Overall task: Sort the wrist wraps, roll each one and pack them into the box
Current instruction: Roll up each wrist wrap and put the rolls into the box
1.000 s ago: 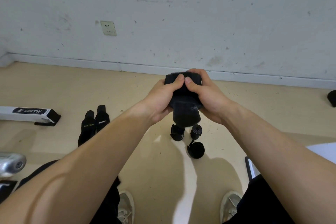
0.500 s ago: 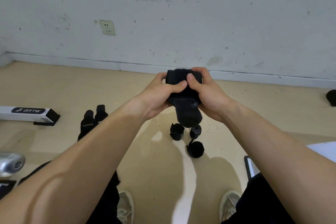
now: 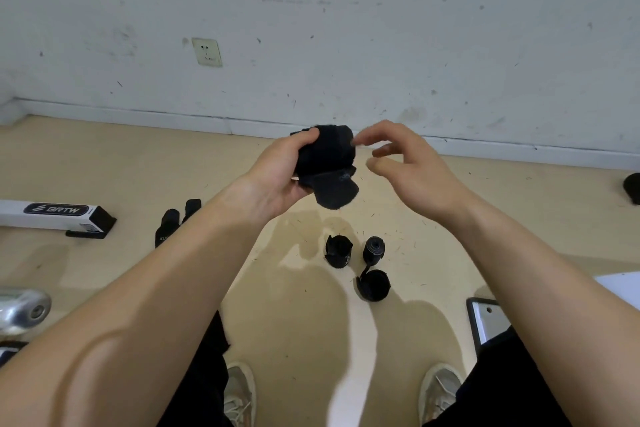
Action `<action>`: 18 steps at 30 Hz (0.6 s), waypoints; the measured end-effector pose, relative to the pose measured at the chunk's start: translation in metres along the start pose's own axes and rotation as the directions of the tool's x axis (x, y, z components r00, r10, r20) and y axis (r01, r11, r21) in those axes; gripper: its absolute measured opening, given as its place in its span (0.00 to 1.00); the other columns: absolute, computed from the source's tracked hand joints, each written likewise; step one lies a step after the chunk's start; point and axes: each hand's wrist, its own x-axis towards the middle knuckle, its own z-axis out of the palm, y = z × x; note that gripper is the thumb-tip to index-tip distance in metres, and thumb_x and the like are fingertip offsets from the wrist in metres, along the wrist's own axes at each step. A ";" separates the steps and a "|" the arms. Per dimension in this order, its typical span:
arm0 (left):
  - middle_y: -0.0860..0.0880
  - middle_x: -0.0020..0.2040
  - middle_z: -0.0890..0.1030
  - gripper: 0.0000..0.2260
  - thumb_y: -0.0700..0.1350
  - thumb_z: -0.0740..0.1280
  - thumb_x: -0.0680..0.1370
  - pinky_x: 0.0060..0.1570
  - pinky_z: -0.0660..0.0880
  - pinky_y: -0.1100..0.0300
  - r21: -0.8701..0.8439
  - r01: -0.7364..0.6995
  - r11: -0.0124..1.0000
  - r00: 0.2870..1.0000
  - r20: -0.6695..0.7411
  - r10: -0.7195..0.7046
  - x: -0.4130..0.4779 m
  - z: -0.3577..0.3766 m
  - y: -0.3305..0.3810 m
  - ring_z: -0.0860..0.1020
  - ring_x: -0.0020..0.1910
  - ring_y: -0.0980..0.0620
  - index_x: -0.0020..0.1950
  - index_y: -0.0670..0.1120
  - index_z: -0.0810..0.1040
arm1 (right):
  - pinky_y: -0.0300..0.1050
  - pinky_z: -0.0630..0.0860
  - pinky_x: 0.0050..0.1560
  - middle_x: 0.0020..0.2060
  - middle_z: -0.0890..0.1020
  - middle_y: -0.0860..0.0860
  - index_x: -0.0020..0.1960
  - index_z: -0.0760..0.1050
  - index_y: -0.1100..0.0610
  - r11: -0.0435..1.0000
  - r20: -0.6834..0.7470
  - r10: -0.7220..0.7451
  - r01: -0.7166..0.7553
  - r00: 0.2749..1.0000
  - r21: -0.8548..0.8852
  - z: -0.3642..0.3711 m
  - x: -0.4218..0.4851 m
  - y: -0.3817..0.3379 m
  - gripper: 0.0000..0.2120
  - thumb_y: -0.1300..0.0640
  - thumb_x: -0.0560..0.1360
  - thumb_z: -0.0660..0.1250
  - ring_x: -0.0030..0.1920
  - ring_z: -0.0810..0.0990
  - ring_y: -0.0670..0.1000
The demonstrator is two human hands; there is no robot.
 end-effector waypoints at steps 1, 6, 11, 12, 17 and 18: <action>0.46 0.50 0.84 0.08 0.47 0.67 0.83 0.36 0.81 0.59 -0.014 0.011 1.000 1.000 -0.027 -0.011 0.002 -0.003 0.001 0.85 0.45 0.49 0.58 0.45 0.80 | 0.37 0.71 0.53 0.61 0.76 0.41 0.55 0.77 0.39 0.998 0.040 -0.031 0.033 0.999 -0.051 -0.003 -0.003 -0.001 0.22 0.67 0.76 0.64 0.61 0.74 0.40; 0.44 0.51 0.83 0.07 0.46 0.68 0.82 0.47 0.84 0.52 0.003 0.027 1.000 0.998 -0.048 -0.027 0.004 -0.006 0.001 0.83 0.52 0.44 0.57 0.44 0.80 | 0.31 0.68 0.56 0.60 0.75 0.41 0.51 0.80 0.38 0.960 0.194 -0.156 0.194 0.969 -0.201 0.002 -0.015 -0.003 0.15 0.58 0.74 0.75 0.63 0.72 0.40; 0.43 0.51 0.82 0.07 0.44 0.66 0.82 0.54 0.83 0.47 0.057 0.024 0.998 0.999 -0.039 -0.022 0.004 0.002 -0.005 0.84 0.50 0.44 0.57 0.42 0.80 | 0.29 0.68 0.52 0.53 0.78 0.46 0.45 0.82 0.48 0.950 0.086 -0.218 0.231 0.972 -0.209 0.004 -0.012 -0.003 0.05 0.58 0.75 0.75 0.55 0.75 0.43; 0.43 0.49 0.82 0.06 0.43 0.66 0.82 0.53 0.84 0.48 0.077 0.024 0.997 0.999 -0.032 -0.021 0.003 0.004 -0.006 0.84 0.46 0.46 0.55 0.42 0.80 | 0.30 0.68 0.52 0.52 0.78 0.47 0.44 0.81 0.48 0.956 0.061 -0.218 0.226 0.974 -0.189 0.002 -0.011 -0.003 0.07 0.59 0.75 0.75 0.54 0.75 0.43; 0.47 0.32 0.85 0.17 0.35 0.60 0.82 0.40 0.86 0.51 0.100 -0.006 0.995 0.992 0.130 -0.007 -0.008 0.016 -0.009 0.86 0.35 0.48 0.40 0.43 0.85 | 0.32 0.69 0.50 0.50 0.76 0.44 0.43 0.78 0.45 0.967 -0.063 -0.215 0.203 0.975 -0.152 -0.002 -0.006 -0.002 0.10 0.60 0.76 0.73 0.51 0.75 0.41; 0.45 0.32 0.85 0.20 0.34 0.59 0.82 0.42 0.86 0.48 0.098 -0.009 0.995 0.988 0.156 -0.006 -0.010 0.019 -0.010 0.86 0.36 0.46 0.36 0.43 0.85 | 0.31 0.69 0.49 0.50 0.76 0.42 0.43 0.78 0.43 0.969 -0.096 -0.206 0.190 0.974 -0.157 -0.003 -0.005 -0.001 0.11 0.59 0.76 0.73 0.51 0.74 0.40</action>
